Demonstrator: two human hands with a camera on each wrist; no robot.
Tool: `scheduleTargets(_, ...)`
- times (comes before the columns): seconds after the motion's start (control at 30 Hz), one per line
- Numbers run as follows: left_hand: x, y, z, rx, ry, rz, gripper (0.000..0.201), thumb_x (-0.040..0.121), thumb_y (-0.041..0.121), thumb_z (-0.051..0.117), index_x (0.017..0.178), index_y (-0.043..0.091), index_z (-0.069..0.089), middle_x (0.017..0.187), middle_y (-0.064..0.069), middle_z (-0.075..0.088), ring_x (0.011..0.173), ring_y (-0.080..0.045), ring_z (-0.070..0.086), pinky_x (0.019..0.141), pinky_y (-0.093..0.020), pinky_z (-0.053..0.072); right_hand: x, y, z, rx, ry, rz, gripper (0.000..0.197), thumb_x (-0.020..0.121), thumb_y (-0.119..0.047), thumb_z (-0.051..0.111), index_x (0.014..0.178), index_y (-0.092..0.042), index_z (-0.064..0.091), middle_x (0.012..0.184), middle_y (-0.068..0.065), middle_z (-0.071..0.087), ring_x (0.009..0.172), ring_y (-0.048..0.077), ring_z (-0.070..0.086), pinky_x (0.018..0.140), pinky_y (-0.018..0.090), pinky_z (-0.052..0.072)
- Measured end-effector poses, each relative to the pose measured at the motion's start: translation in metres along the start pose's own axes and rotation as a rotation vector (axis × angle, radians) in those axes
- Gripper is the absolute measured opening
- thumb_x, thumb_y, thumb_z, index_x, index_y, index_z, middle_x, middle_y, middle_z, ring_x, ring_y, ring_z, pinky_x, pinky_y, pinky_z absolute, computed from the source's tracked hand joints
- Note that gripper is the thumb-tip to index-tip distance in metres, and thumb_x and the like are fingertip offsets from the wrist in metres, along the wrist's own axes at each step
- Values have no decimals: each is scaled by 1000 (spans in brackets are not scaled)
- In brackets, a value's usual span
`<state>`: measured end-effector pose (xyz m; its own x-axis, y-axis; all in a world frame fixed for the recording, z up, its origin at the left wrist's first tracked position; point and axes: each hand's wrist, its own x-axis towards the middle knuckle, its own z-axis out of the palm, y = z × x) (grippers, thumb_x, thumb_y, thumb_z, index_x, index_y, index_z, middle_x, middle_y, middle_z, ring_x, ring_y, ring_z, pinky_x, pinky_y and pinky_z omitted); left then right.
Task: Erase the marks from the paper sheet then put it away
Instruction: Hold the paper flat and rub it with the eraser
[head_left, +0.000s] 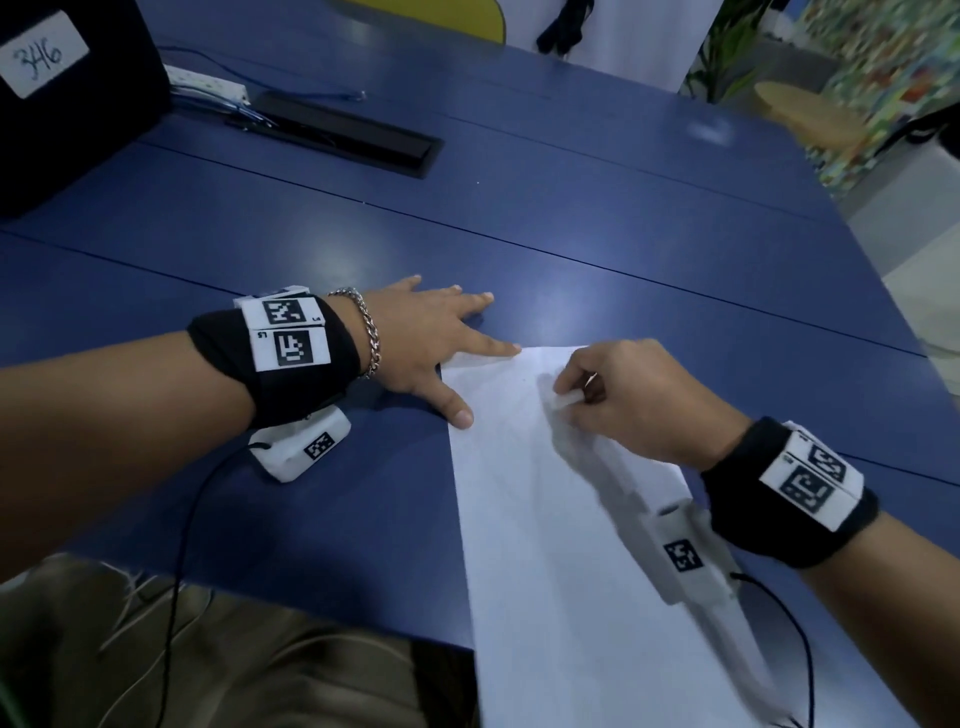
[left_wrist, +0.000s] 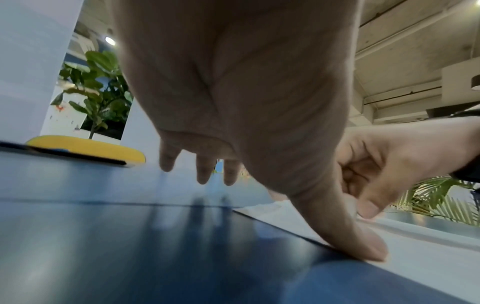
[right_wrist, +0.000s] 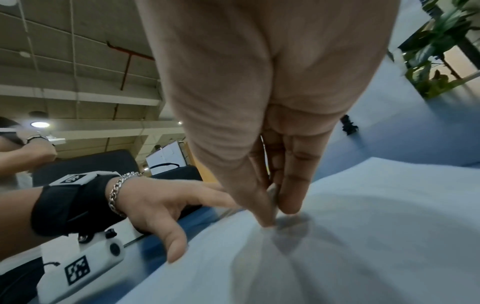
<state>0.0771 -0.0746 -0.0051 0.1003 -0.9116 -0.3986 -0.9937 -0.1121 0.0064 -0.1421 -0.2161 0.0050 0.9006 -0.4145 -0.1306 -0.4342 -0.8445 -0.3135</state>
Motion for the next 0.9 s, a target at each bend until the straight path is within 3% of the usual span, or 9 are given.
scheduleTargets(0.1,2,3,-1,-11,53,43,83,87,79,56,159,52,25,169,-2,23,153,-25,32,117,-50,38,-8,9,4,46,11,35,16,83,-14,75,93,-26,74,82,-12,72,77,0,66,73,16,52)
scheduleTargets(0.17,-1,9,4,-4,41,40,79,95,71,53,163,43,23,171,2,21,152,-23,33,113,-46,42,-9,10,4,56,13,41,15,85,-14,74,95,-26,74,80,-15,70,77,-4,64,70,12,50)
scheduleTargets(0.23,-6,16,8,32,-2,9,90,93,77,48,166,37,12,175,5,6,158,-23,20,119,-49,36,-9,11,2,52,1,44,16,85,-14,73,97,-24,75,82,-14,70,77,1,64,67,11,48)
scheduleTargets(0.33,-13,25,14,21,-95,-48,122,73,99,42,165,37,-9,173,10,-18,161,-30,0,124,-61,22,-4,10,-3,23,-45,54,18,86,-16,74,103,-22,77,84,-13,71,82,7,65,70,14,49)
scheduleTargets(0.4,-15,26,16,-5,-115,-78,132,64,104,44,163,40,-15,171,12,-25,161,-30,-6,124,-65,19,2,4,-7,25,-28,27,21,85,-20,78,106,-21,78,88,-10,73,85,9,67,73,15,51)
scheduleTargets(0.5,-17,27,18,-40,-138,-112,135,58,106,47,159,47,-21,169,10,-31,160,-30,-12,123,-69,14,11,-9,-4,69,38,-26,24,85,-29,82,107,-19,77,94,-7,75,89,11,68,83,26,55)
scheduleTargets(0.63,-17,26,19,-72,-166,-143,137,54,107,50,156,53,-24,167,10,-35,159,-33,-17,121,-74,5,24,-7,6,42,88,7,17,87,-24,75,103,-19,77,87,-11,69,88,14,64,83,39,58)
scheduleTargets(0.8,-16,26,20,-75,-188,-175,137,51,108,50,151,58,-28,164,7,-41,158,-37,-20,119,-76,4,24,-15,16,-65,79,-99,17,91,-19,67,104,-15,76,91,-5,64,89,19,62,73,27,41)
scheduleTargets(0.9,-16,25,20,-76,-199,-187,137,49,109,49,149,60,-30,163,7,-43,157,-36,-23,119,-77,5,32,-7,12,-75,86,-45,18,90,-18,65,104,-15,76,90,-6,61,94,22,63,80,30,48)
